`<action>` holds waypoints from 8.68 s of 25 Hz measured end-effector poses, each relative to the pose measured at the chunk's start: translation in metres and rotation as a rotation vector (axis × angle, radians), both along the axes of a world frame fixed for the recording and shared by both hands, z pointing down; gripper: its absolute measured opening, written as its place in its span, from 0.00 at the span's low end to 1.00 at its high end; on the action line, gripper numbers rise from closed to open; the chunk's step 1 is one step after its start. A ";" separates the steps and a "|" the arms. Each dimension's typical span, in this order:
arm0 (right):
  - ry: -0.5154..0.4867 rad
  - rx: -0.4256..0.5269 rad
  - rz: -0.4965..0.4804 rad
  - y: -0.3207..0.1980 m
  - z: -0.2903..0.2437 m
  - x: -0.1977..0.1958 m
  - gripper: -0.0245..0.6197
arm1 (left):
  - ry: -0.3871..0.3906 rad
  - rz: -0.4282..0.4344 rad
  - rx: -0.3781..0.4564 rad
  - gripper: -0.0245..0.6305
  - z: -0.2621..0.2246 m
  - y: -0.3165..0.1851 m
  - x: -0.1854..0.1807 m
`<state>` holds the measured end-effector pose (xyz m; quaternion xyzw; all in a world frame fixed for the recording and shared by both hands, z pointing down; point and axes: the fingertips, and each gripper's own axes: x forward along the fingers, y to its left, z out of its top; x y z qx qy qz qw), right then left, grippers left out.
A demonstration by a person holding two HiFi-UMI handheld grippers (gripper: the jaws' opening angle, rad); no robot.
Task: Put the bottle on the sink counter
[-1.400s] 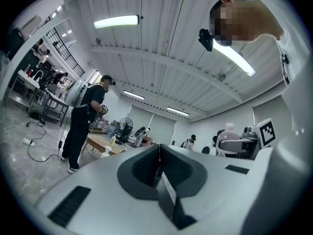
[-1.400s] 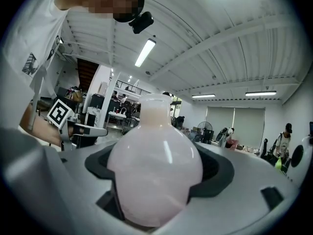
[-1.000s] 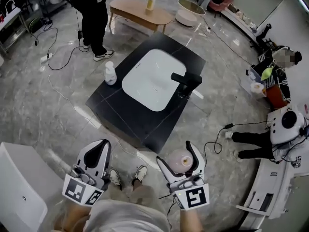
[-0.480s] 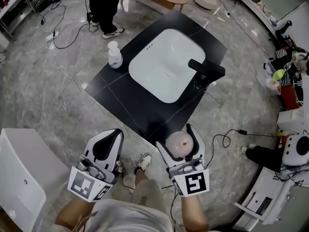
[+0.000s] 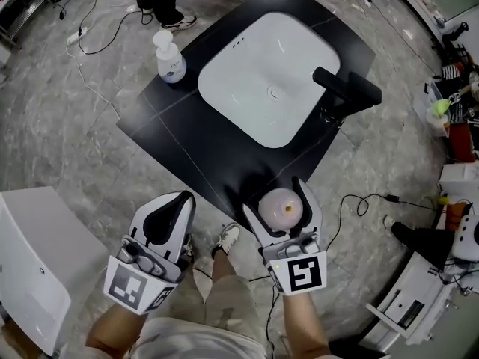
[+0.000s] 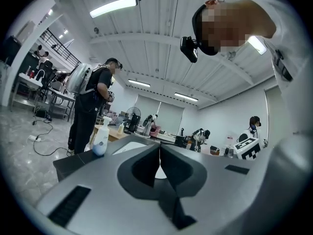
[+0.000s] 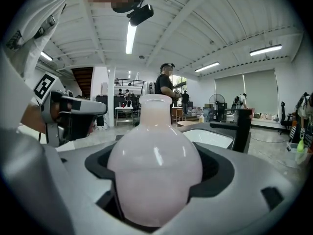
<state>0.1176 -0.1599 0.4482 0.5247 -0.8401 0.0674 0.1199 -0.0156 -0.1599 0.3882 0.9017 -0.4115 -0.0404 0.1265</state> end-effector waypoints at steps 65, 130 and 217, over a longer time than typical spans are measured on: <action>0.189 -0.276 -0.165 -0.030 0.114 -0.028 0.70 | 0.055 -0.118 -0.059 0.06 0.062 -0.019 -0.013; 0.242 -0.336 -0.157 -0.011 0.124 -0.017 0.69 | 0.056 -0.137 -0.063 0.06 0.061 -0.008 -0.011; 0.257 0.226 0.157 0.146 -0.267 0.066 0.05 | 0.117 -0.218 0.252 0.06 -0.219 0.096 -0.103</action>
